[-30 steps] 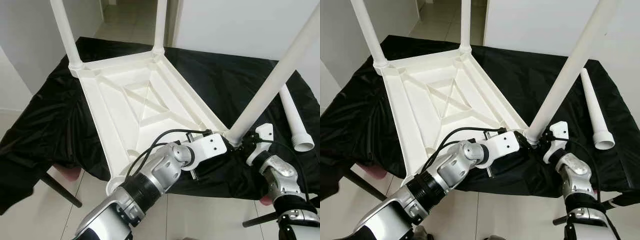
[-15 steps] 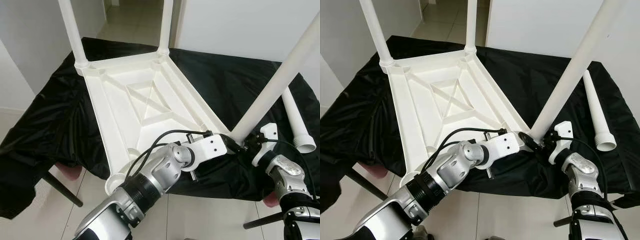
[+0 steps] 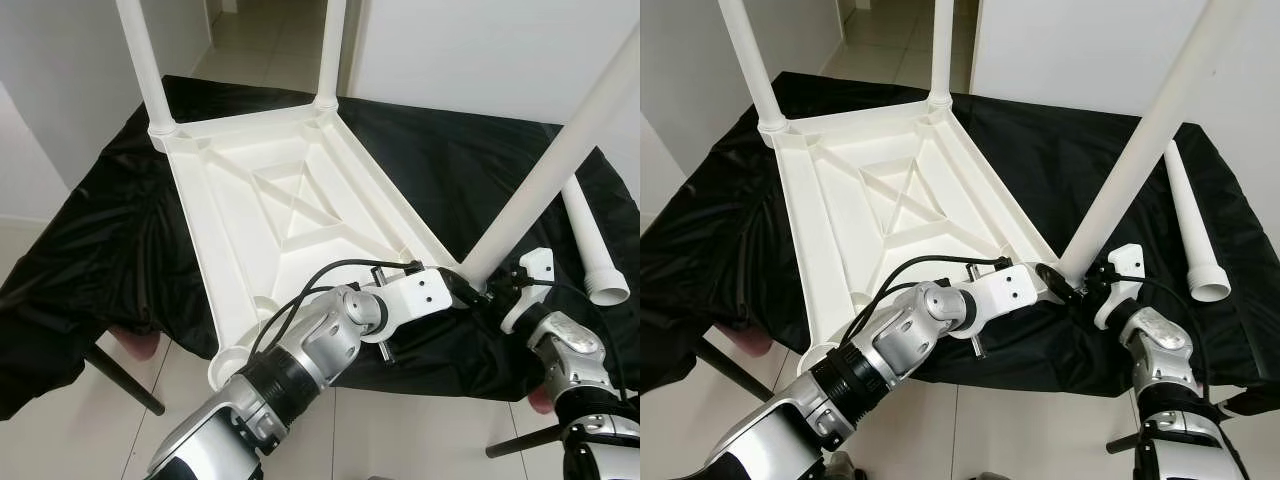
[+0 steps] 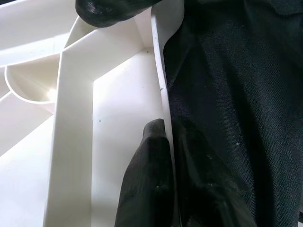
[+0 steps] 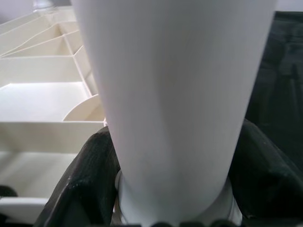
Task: Building children table
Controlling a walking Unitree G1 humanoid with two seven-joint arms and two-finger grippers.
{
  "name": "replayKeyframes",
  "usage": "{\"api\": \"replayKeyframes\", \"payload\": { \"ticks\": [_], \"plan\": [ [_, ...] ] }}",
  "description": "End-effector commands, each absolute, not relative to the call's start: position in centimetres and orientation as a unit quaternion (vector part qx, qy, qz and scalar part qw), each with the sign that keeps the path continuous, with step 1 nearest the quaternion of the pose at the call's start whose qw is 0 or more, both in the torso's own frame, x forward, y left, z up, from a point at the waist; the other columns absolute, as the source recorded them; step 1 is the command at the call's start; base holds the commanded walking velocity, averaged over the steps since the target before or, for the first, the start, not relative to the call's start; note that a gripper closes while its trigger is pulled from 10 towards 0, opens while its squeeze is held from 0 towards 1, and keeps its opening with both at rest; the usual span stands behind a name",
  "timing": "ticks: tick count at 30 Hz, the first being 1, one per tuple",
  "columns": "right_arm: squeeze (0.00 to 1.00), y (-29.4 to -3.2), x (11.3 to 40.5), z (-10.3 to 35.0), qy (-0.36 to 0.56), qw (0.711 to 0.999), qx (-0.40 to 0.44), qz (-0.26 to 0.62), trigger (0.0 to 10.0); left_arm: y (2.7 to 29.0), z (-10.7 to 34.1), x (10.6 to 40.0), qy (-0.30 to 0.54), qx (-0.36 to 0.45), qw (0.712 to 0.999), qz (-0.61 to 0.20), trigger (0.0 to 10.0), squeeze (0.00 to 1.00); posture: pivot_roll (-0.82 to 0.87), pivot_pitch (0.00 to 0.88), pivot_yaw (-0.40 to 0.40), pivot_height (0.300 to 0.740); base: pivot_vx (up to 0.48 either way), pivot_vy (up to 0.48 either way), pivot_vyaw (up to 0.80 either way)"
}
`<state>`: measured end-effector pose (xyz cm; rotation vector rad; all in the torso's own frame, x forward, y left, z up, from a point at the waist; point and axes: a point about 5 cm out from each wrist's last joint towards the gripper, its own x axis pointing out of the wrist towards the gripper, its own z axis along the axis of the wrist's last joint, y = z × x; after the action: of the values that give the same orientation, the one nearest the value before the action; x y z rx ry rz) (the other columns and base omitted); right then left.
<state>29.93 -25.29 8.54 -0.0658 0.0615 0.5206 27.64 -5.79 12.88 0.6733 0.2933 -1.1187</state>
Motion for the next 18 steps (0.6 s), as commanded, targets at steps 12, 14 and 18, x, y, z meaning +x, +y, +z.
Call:
{"api": "replayKeyframes", "payload": {
  "ticks": [12,14,18],
  "plan": [
    [0.0,-21.3,28.9,3.8,0.114,0.975,0.007,0.191,10.0,-6.3,12.5,27.2,0.135,0.325,0.776,-0.524,10.0,0.0,0.0,0.028,0.002,0.74,0.0,0.0,0.0],
    [0.0,-20.4,29.3,4.1,0.096,0.983,0.001,0.155,10.0,-6.3,12.5,27.2,0.135,0.326,0.774,-0.525,10.0,0.0,0.0,0.026,0.0,0.74,0.0,0.0,0.0],
    [0.0,-20.2,29.7,4.3,0.09,0.989,0.009,0.115,10.0,-6.3,12.5,27.1,0.135,0.326,0.774,-0.526,10.0,0.0,0.0,0.026,0.0,0.74,0.0,0.0,0.0]
  ]
}}
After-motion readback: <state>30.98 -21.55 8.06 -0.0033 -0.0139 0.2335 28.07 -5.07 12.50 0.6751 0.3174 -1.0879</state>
